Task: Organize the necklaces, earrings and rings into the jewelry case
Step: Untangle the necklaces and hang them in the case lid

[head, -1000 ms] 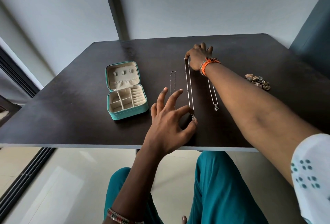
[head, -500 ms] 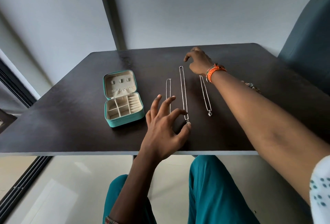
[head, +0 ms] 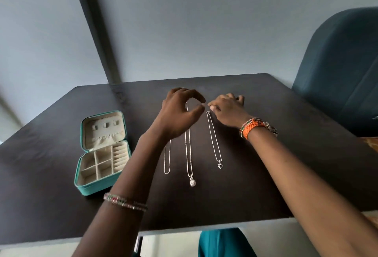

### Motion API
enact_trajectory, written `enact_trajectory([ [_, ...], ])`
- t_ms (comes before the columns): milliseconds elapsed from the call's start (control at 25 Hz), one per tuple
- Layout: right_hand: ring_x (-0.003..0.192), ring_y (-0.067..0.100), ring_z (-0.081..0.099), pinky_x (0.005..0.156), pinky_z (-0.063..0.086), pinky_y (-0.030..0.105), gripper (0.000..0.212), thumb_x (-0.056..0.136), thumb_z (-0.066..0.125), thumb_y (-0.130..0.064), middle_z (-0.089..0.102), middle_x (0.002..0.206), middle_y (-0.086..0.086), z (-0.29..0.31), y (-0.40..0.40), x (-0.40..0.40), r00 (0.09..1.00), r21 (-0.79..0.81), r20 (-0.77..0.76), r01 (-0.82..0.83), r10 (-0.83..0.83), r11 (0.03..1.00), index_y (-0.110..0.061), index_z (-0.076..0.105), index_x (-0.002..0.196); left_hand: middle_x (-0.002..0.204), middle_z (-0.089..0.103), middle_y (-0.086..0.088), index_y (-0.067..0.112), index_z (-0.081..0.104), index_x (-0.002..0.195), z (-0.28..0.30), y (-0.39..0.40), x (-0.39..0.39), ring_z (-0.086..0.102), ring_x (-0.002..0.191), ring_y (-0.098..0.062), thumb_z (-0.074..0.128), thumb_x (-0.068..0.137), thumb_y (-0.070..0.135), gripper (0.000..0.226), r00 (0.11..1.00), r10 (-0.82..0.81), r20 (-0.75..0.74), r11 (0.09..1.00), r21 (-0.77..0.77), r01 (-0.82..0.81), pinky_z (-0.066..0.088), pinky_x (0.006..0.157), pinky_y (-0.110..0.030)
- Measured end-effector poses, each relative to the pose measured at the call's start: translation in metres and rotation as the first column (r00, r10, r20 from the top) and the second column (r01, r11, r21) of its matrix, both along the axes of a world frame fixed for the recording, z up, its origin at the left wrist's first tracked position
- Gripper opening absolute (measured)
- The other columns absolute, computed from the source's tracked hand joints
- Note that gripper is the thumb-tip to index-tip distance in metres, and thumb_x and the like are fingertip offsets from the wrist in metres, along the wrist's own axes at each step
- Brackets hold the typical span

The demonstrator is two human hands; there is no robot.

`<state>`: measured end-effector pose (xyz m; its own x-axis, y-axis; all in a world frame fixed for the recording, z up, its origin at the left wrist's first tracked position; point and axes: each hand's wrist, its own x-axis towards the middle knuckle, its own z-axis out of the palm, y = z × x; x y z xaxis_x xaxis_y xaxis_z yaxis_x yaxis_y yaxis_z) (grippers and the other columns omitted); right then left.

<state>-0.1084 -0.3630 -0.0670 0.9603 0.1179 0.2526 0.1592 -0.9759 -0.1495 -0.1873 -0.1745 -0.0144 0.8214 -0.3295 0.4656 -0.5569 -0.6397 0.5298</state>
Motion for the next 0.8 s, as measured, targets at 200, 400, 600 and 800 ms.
enact_trajectory([
  [200,0.123,0.023,0.04,0.091,0.023,0.04,0.015,0.091,0.056,-0.037,0.061,0.117,-0.005,-0.003,0.01,0.008,0.999,0.052,0.028,0.023,-0.024,0.998,-0.031,0.068,0.098,0.108,0.064,0.003,0.023,0.067,0.101,-0.014,-0.008,0.053,0.046,0.118,-0.023,0.049,0.084,0.023,0.025,0.997,0.069,-0.02,0.996,0.058,-0.068,0.037,0.1,-0.047],
  [400,0.114,0.022,0.047,0.086,0.025,0.04,0.012,0.092,0.053,-0.018,0.06,0.106,-0.002,0.0,0.009,0.003,0.999,0.028,0.04,0.005,-0.006,1.0,-0.023,0.062,0.088,0.126,0.055,0.0,0.024,0.063,0.112,-0.034,-0.022,0.057,0.025,0.135,-0.022,0.053,0.086,0.017,0.029,0.996,0.094,-0.012,0.986,0.141,-0.091,0.023,0.099,-0.039],
  [600,0.107,0.017,0.057,0.085,0.025,0.039,0.025,0.09,0.049,-0.007,0.068,0.101,-0.008,-0.001,0.009,-0.003,0.997,0.093,0.078,-0.027,0.019,0.995,-0.022,0.068,0.096,0.125,0.055,0.0,0.023,0.062,0.113,-0.027,-0.008,0.055,0.026,0.134,-0.02,0.046,0.086,0.005,0.037,0.988,0.147,0.055,0.986,0.065,-0.151,0.018,0.093,-0.033],
  [800,0.104,0.018,0.058,0.081,0.025,0.035,0.025,0.088,0.054,-0.005,0.069,0.096,-0.006,-0.004,0.013,-0.007,0.997,0.171,0.071,-0.02,0.008,0.985,-0.022,0.068,0.098,0.117,0.061,0.0,0.024,0.065,0.107,-0.032,0.006,0.056,0.035,0.126,-0.019,0.041,0.084,-0.002,0.042,0.978,0.21,0.015,0.976,0.06,-0.211,0.017,0.086,-0.029],
])
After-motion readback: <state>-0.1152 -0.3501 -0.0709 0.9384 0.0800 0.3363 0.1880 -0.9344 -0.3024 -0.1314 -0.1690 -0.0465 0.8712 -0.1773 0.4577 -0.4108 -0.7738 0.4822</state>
